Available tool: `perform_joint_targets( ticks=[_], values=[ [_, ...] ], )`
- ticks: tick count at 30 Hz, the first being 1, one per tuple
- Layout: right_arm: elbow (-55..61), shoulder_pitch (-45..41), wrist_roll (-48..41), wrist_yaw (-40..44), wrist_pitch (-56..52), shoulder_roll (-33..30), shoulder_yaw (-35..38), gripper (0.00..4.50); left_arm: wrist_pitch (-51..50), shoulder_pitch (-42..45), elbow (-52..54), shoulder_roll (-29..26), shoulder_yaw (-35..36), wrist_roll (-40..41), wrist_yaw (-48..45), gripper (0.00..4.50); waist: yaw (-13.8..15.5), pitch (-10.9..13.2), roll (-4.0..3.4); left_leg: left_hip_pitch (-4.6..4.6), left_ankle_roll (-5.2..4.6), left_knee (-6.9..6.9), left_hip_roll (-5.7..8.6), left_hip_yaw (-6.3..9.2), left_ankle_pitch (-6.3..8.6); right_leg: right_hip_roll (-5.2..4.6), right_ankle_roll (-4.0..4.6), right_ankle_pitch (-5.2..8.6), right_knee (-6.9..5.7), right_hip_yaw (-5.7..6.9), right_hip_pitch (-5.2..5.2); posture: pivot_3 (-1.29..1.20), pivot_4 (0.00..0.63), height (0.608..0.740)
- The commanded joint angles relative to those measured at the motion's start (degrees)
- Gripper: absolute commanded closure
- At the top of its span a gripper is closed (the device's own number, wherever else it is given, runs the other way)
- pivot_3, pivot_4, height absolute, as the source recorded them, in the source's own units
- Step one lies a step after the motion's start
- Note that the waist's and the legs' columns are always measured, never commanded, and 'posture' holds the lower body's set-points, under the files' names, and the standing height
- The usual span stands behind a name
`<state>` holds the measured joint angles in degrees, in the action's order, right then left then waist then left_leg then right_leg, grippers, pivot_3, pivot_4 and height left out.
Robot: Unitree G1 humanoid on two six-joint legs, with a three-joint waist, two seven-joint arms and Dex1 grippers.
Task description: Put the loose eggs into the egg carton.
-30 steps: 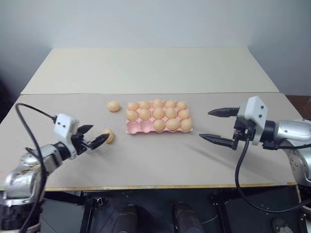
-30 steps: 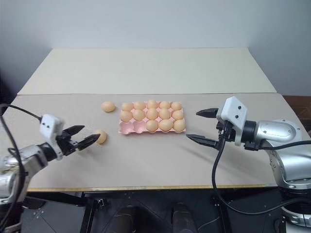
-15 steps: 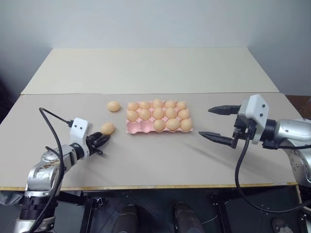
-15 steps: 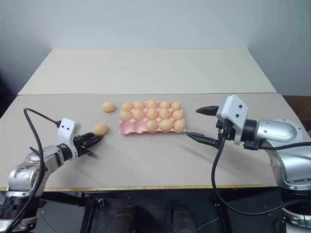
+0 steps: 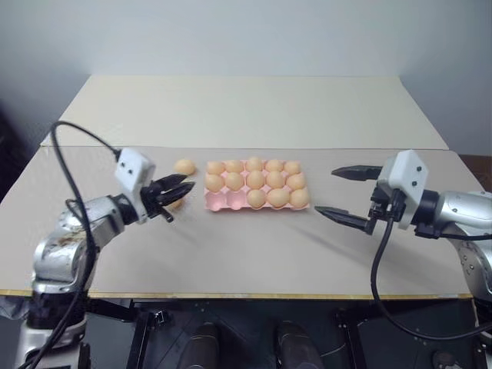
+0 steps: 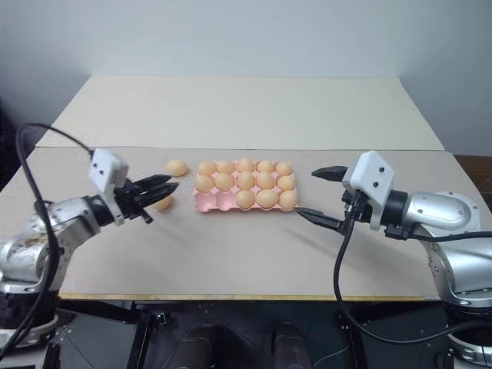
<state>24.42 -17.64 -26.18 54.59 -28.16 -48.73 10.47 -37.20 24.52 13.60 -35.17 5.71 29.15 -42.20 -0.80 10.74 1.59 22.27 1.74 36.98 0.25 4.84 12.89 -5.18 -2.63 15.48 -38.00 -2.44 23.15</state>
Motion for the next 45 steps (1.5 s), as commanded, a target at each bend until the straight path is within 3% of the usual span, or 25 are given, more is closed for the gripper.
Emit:
perform_joint_targets(
  ticks=[1, 5, 11, 14, 22, 26, 29, 45],
  values=[
    [2.14, -0.48, -0.94, -0.94, 0.19, -0.36, 1.1, 0.0, 4.02, 5.87, -5.52, 1.78, -6.56, -3.85, -3.12, 3.21, 0.0, 0.0, 0.01, -0.01, 0.0, 0.0, 0.02, -0.01, 0.0, 0.0, 0.0, 0.0, -0.01, 0.0, 0.0, 0.0, 0.15, 0.74],
    [3.07, 0.17, -1.23, -1.87, -0.19, -0.4, 1.67, 0.0, 8.18, 9.41, -11.36, 2.26, -11.06, -9.06, -4.36, 3.21, -0.64, -0.01, 0.01, 0.0, -0.01, 0.0, 0.0, -0.02, 0.0, 0.03, 0.0, 0.0, 0.0, -0.04, 0.02, 0.0, 0.15, 0.74],
    [4.92, 1.79, -2.37, -3.0, -1.09, -0.43, 3.01, 0.0, 6.15, 9.81, -9.69, 2.16, -5.4, -3.37, -7.33, 3.21, -0.84, -0.01, 0.02, 0.03, -0.01, 0.01, -0.03, 0.0, 0.0, 0.04, 0.0, 0.0, -0.03, -0.02, 0.06, 0.0, 0.15, 0.74],
    [5.27, 2.32, -2.74, -3.42, -1.26, -0.53, 3.14, 0.0, 1.69, 8.85, -9.04, -1.11, -0.3, -0.07, -7.48, 2.61, -1.09, 0.0, 0.02, 0.01, -0.01, 0.01, -0.04, 0.01, 0.0, 0.05, 0.0, 0.0, -0.04, -0.02, 0.05, 0.0, 0.15, 0.74],
    [6.9, 4.06, -3.72, -3.74, -1.57, -0.93, 3.98, 0.0, 2.37, -2.35, -6.4, -13.42, 8.11, 0.79, -12.95, 0.02, -1.61, -0.01, 0.01, -0.01, -0.02, -0.01, -0.05, 0.02, 0.01, 0.05, 0.0, 0.0, -0.04, -0.02, 0.05, 0.0, 0.15, 0.74],
    [8.65, 5.11, -4.66, -4.28, -2.49, -1.07, 5.23, 0.0, 3.45, -11.0, -5.68, -17.91, 13.67, 3.81, -20.26, 0.02, -1.6, 0.0, 0.01, 0.0, -0.01, -0.03, -0.06, 0.01, 0.01, 0.04, 0.0, 0.0, -0.01, -0.01, 0.06, 0.0, 0.15, 0.74],
    [9.59, 6.02, -5.28, -4.71, -2.85, -1.09, 5.87, 0.0, 3.22, -14.02, -4.11, -18.16, 15.69, 6.11, -22.23, 0.02, -1.33, 0.0, 0.0, -0.01, -0.02, -0.03, -0.08, 0.01, 0.01, 0.04, 0.0, 0.01, -0.02, -0.01, 0.05, 0.0, 0.15, 0.74],
    [10.56, 5.62, -6.08, -6.16, -3.21, -1.45, 4.81, 0.0, 11.23, -7.03, -11.04, -4.93, -1.95, -8.14, -10.21, 0.02, -0.33, -0.03, 0.04, -0.03, -0.01, -0.01, -0.04, -0.01, 0.01, 0.03, 0.0, 0.0, 0.0, -0.01, -0.01, 0.0, 0.15, 0.74]
  ],
)
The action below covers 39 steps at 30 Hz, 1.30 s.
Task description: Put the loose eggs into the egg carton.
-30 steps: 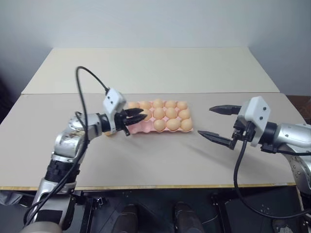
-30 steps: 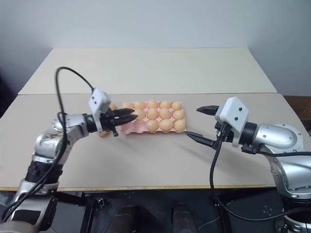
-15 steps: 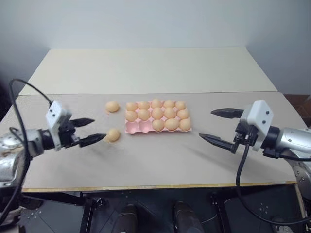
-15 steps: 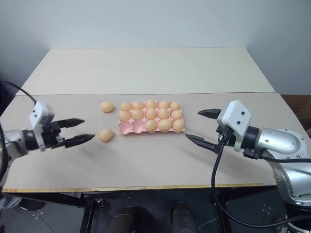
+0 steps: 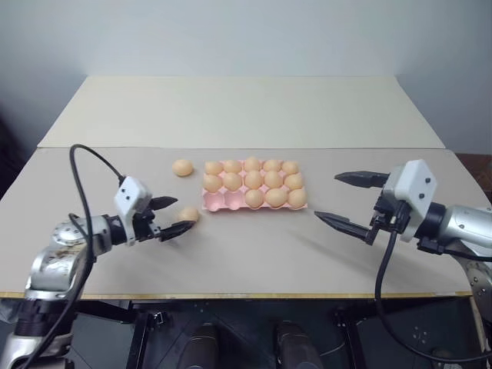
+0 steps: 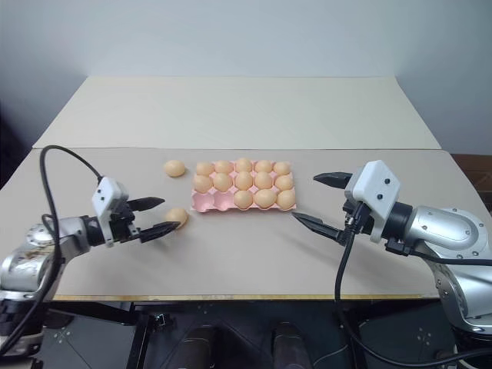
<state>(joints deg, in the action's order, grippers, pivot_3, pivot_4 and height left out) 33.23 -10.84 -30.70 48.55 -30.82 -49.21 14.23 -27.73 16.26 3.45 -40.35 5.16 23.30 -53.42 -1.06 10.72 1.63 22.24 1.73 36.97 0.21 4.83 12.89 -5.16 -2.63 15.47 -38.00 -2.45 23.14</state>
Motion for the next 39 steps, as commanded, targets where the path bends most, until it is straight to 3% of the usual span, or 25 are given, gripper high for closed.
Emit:
perform_joint_targets(
  ticks=[1, 8, 11, 17, 29, 39],
  values=[
    [1.75, -1.38, -1.69, -0.13, -0.68, -1.02, 1.09, 0.0, 1.94, 1.45, -1.4, 0.49, -2.26, -3.11, 1.26, 0.02, -0.12, 0.0, 0.0, 0.01, 0.0, 0.0, 0.0, 0.0, 0.0, 0.0, 0.0, 0.0, 0.01, 0.0, 0.0, 0.0, 0.15, 0.74],
    [1.52, -2.03, -1.4, -0.65, -0.97, -0.97, 1.32, 0.0, 1.84, 1.15, -3.89, 1.22, -4.68, -7.14, 4.13, 0.02, -0.05, 0.0, 0.0, 0.01, 0.0, 0.0, 0.0, 0.0, 0.0, 0.0, 0.0, 0.0, 0.0, 0.0, 0.01, 0.0, 0.15, 0.74],
    [1.33, -2.15, -1.34, -0.81, -0.9, -0.88, 1.11, 0.0, 2.23, 1.59, -5.03, 1.61, -4.57, -7.68, 4.77, 0.62, -0.02, 0.0, 0.01, 0.01, 0.0, 0.0, 0.0, 0.0, 0.0, 0.0, 0.0, 0.0, 0.0, 0.0, 0.01, 0.0, 0.15, 0.74],
    [0.9, -2.64, -1.17, -1.23, -0.68, -0.41, 0.52, 0.0, 3.6, 2.51, -6.42, 1.68, -3.97, -7.96, 4.96, 2.55, -0.02, -0.01, 0.01, -0.01, 0.0, 0.0, 0.01, 0.0, 0.0, -0.01, 0.0, 0.0, -0.01, 0.0, 0.0, 0.0, 0.15, 0.74],
    [1.43, -2.14, -0.77, -2.13, 0.51, 0.3, -0.52, 0.0, 3.2, 4.82, 1.6, -1.23, 2.21, 0.66, -1.37, 2.55, 0.06, -0.01, 0.01, 0.01, 0.0, 0.0, 0.0, 0.0, 0.0, -0.01, 0.0, 0.0, 0.0, 0.0, 0.01, 0.0, 0.15, 0.74],
    [3.14, -1.2, -0.87, -3.38, 0.05, -0.11, 0.6, 0.0, 4.13, 15.76, -4.21, 8.02, -7.76, -2.55, -1.59, 2.55, 0.1, -0.02, 0.03, 0.04, 0.0, 0.04, 0.05, 0.01, 0.0, -0.02, -0.02, -0.01, 0.0, 0.01, -0.01, 0.0, 0.15, 0.74]
  ],
)
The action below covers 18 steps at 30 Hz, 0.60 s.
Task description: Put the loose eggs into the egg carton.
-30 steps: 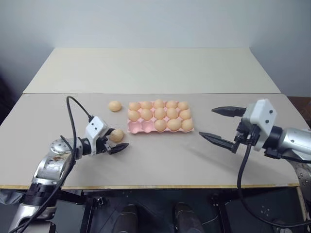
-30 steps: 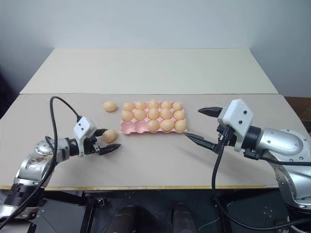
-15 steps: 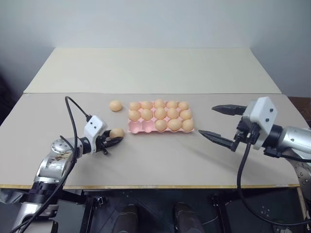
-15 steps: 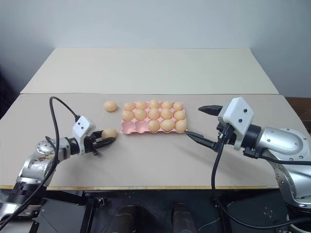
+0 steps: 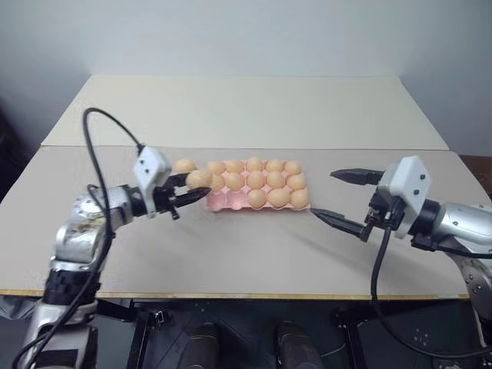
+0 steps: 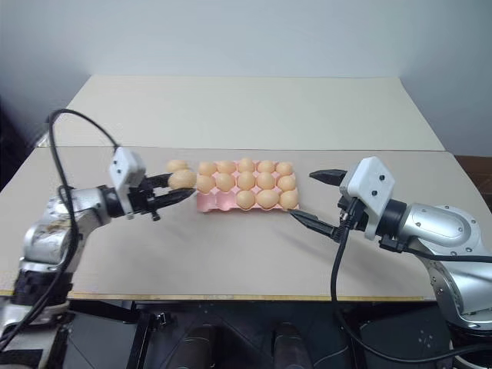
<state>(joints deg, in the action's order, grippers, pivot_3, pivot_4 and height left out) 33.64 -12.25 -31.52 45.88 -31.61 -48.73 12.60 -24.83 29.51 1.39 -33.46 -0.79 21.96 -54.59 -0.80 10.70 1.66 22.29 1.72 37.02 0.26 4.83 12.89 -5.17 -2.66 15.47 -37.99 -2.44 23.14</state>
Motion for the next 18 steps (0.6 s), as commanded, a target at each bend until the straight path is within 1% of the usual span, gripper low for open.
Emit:
perform_joint_targets(
  ticks=[1, 3, 6, 9, 10, 11, 12, 14, 18],
  values=[
    [2.95, 0.38, -0.05, -0.82, 0.73, -0.69, 2.38, 0.0, 1.34, 3.49, -3.58, 1.8, -2.91, -1.76, -0.9, 2.55, -0.31, 0.0, 0.0, 0.0, 0.0, 0.0, -0.01, 0.0, 0.0, 0.02, 0.0, 0.0, 0.0, 0.0, 0.02, 0.0, 0.15, 0.74],
    [3.2, 0.53, -0.06, -1.07, 0.52, -0.87, 2.64, 0.0, 2.29, 4.8, -5.95, 2.32, -5.16, -3.47, -2.22, 2.55, -0.52, 0.0, 0.0, -0.01, 0.0, -0.01, -0.02, 0.0, 0.0, 0.04, 0.0, 0.0, -0.02, -0.01, 0.02, 0.0, 0.15, 0.74],
    [3.57, 0.2, -0.47, -2.24, -0.28, -0.92, 3.34, 0.0, 2.5, 6.43, -8.7, 2.36, -6.6, -5.02, -2.77, 1.89, -0.64, 0.0, 0.0, -0.02, 0.0, -0.01, -0.02, 0.0, 0.0, 0.04, 0.0, 0.0, -0.02, -0.02, 0.02, 0.0, 0.15, 0.74],
    [3.73, 0.08, -0.98, -2.74, -0.65, -0.99, 3.88, 0.0, 2.13, 7.58, -9.52, 2.59, -5.66, -3.99, -3.41, 0.94, -0.55, 0.0, 0.01, 0.01, 0.0, 0.0, -0.02, 0.01, 0.0, 0.03, 0.0, 0.0, -0.02, 0.0, 0.02, 0.0, 0.15, 0.74],
    [3.73, 0.21, -1.06, -2.71, -0.57, -1.05, 4.09, 0.0, 1.23, 7.81, -8.77, 2.39, -4.76, -2.7, -3.94, 0.68, -0.49, 0.0, 0.01, 0.01, 0.0, 0.0, -0.02, 0.01, 0.0, 0.03, 0.0, 0.0, -0.02, 0.0, 0.02, 0.0, 0.15, 0.74],
    [3.58, 0.16, -1.1, -2.7, -0.51, -1.13, 4.24, 0.0, 0.5, 8.08, -8.12, 2.13, -3.85, -1.69, -4.22, 0.28, -0.47, 0.0, 0.01, 0.01, 0.0, 0.0, -0.01, 0.01, 0.0, 0.02, 0.0, 0.0, -0.01, 0.0, 0.02, 0.0, 0.15, 0.74],
    [3.13, -0.18, -1.12, -2.74, -0.48, -1.14, 4.23, 0.0, 0.07, 8.4, -7.82, 1.85, -3.03, -1.15, -4.04, 0.01, -0.47, 0.0, 0.01, 0.02, 0.0, 0.0, -0.01, 0.01, 0.0, 0.02, 0.0, 0.0, -0.01, 0.0, 0.02, 0.0, 0.15, 0.74],
    [2.3, -0.82, -1.06, -2.83, -0.39, -1.09, 3.92, 0.0, -0.46, 8.7, -7.66, 1.03, -1.48, -0.72, -3.51, 0.01, -0.53, 0.0, 0.01, 0.01, 0.0, 0.0, -0.02, 0.01, 0.0, 0.03, 0.0, 0.0, -0.02, 0.0, 0.03, 0.0, 0.15, 0.74],
    [1.53, -0.92, -2.09, -1.69, -0.34, -1.26, 4.37, 0.0, -0.78, 6.57, -5.12, -3.26, 3.03, 0.18, -3.35, 0.01, -0.88, 0.0, 0.0, -0.01, 0.0, 0.0, -0.04, 0.01, 0.0, 0.04, 0.0, 0.0, -0.02, 0.0, 0.03, 0.0, 0.15, 0.74]
  ],
)
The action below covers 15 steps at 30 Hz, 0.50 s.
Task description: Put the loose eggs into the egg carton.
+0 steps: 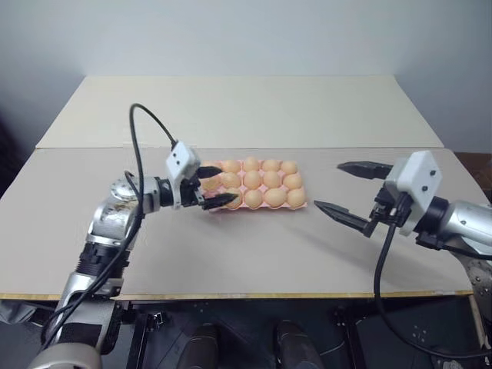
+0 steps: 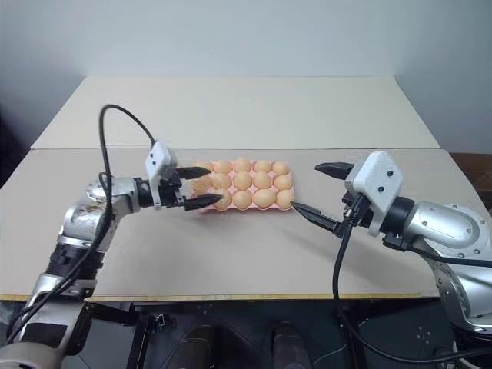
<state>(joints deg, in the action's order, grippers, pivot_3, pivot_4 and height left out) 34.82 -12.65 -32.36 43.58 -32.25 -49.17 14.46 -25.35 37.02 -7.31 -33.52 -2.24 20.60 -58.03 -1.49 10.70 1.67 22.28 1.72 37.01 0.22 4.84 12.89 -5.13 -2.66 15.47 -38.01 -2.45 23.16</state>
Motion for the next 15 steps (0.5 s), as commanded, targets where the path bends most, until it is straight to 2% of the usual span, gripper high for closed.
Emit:
perform_joint_targets(
  ticks=[1, 6, 10, 15],
  values=[
    [0.06, -0.31, -1.2, 1.04, 0.49, -1.02, 2.52, 0.0, -0.89, -2.35, 4.61, -5.17, 6.68, 2.81, -0.91, 0.01, -0.33, 0.0, 0.0, 0.0, 0.0, -0.01, -0.01, 0.0, 0.0, 0.0, 0.0, 0.0, 0.01, 0.0, 0.01, 0.0, 0.15, 0.74],
    [-1.15, 0.84, -1.84, 3.63, 1.35, -1.5, 3.05, 0.0, -2.09, -12.85, 10.38, -14.65, 18.06, 7.27, -4.33, 0.01, -1.22, 0.0, -0.01, 0.0, -0.01, -0.05, -0.05, 0.01, 0.0, 0.01, 0.0, 0.0, 0.01, -0.01, 0.05, 0.0, 0.15, 0.74],
    [-2.77, 0.2, -2.62, 5.55, 0.45, -2.2, 3.25, 0.0, -9.45, -22.9, 16.59, -20.8, 27.67, 13.07, -6.31, 0.01, -0.99, 0.01, -0.01, -0.03, -0.01, -0.04, -0.07, 0.01, 0.01, 0.01, 0.0, 0.0, 0.0, 0.0, 0.02, 0.0, 0.15, 0.74],
    [-5.0, -1.11, -2.42, 7.28, 1.15, -2.55, 1.92, 0.0, -12.09, -30.22, 21.86, -21.15, 32.88, 15.79, -4.08, 0.01, -0.18, 0.0, 0.0, -0.07, -0.01, -0.04, -0.04, 0.0, 0.01, -0.03, 0.0, 0.01, 0.03, 0.02, -0.05, 0.0, 0.15, 0.74]
  ],
)
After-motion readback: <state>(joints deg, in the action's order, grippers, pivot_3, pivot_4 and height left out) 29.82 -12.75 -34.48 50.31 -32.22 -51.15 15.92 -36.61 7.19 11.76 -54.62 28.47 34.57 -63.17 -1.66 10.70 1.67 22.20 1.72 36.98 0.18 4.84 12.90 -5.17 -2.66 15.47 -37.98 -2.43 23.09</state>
